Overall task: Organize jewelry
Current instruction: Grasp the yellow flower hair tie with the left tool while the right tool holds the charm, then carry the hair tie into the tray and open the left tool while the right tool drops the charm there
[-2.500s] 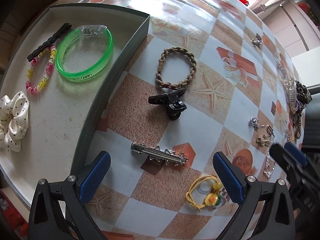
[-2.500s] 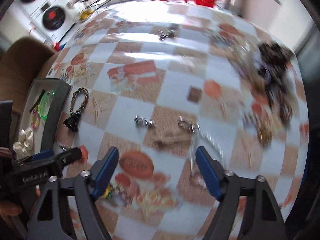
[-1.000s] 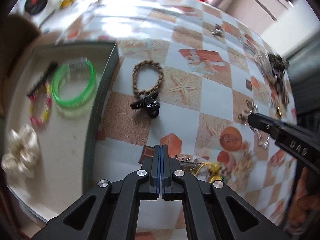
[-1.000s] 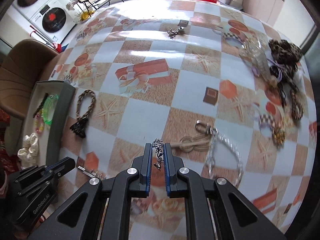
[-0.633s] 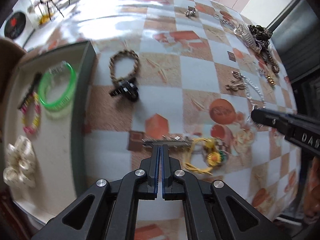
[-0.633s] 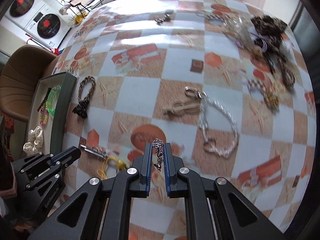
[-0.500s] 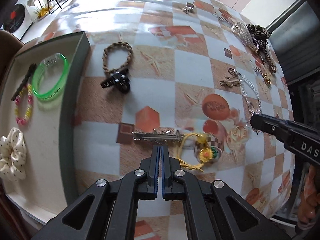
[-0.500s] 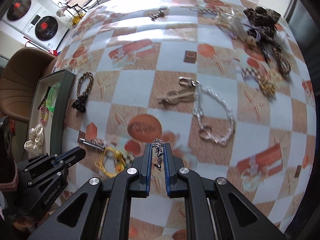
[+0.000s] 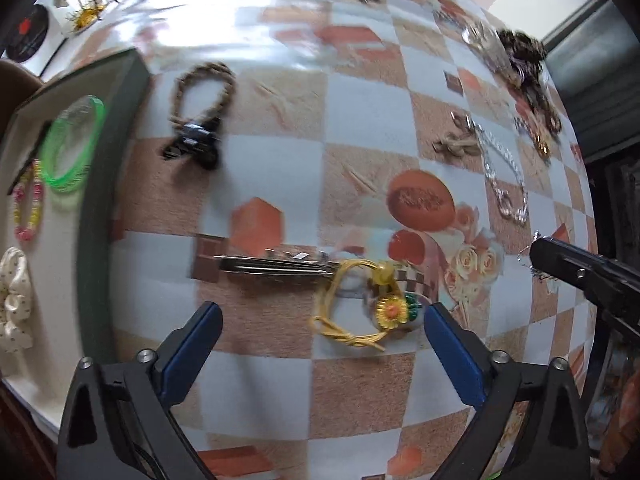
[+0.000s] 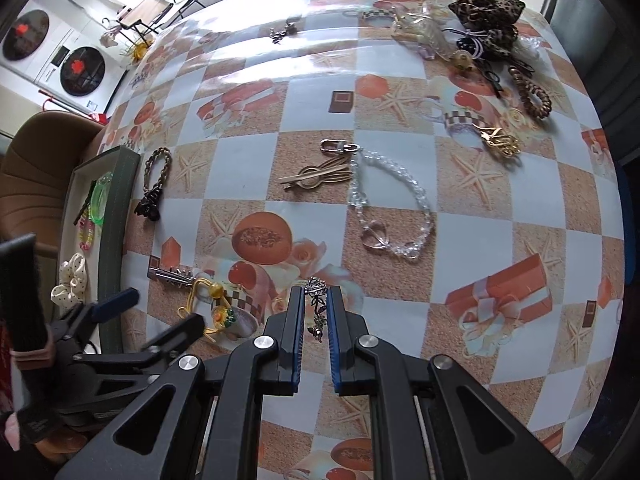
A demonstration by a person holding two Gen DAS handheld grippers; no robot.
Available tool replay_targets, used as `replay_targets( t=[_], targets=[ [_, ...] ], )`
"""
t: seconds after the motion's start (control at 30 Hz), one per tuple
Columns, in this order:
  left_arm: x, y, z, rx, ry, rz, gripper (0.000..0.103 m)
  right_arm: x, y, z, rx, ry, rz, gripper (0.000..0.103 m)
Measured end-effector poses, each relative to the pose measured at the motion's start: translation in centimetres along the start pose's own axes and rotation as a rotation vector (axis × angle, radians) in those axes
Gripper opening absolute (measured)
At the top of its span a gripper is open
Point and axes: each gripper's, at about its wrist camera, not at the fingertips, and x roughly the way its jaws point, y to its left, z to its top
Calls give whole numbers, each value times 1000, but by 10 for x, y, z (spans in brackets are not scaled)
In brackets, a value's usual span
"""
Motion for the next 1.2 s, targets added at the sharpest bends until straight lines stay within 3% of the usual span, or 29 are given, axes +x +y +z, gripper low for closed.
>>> replay_targets(
  t=[0.13,0.27,0.4,0.47,0.53,0.93,1.2],
  targets=[
    [24,-18,0,42,4,35,92,0,-6,-4,13,5,-7,12],
    [36,-30,0,71,-17,86,62,0,-10,-9,27,12,-10,12],
    [47,-29,0,69,-20,77,52,0,-11,-12,42,15,-10,12],
    [53,-29,0,76,-26,74,25,0,-11,-13,44,15,-11,12],
    [56,-29,1,74,-19,54,14,0,-11,-14,47,16,-13,12],
    [44,-9,9,3,-38,-98,11,-8,1,-14,46,11,0,12],
    [-18,6,14,-28,-79,-126,11,-14,22,-11,19,2,12,12]
  ],
)
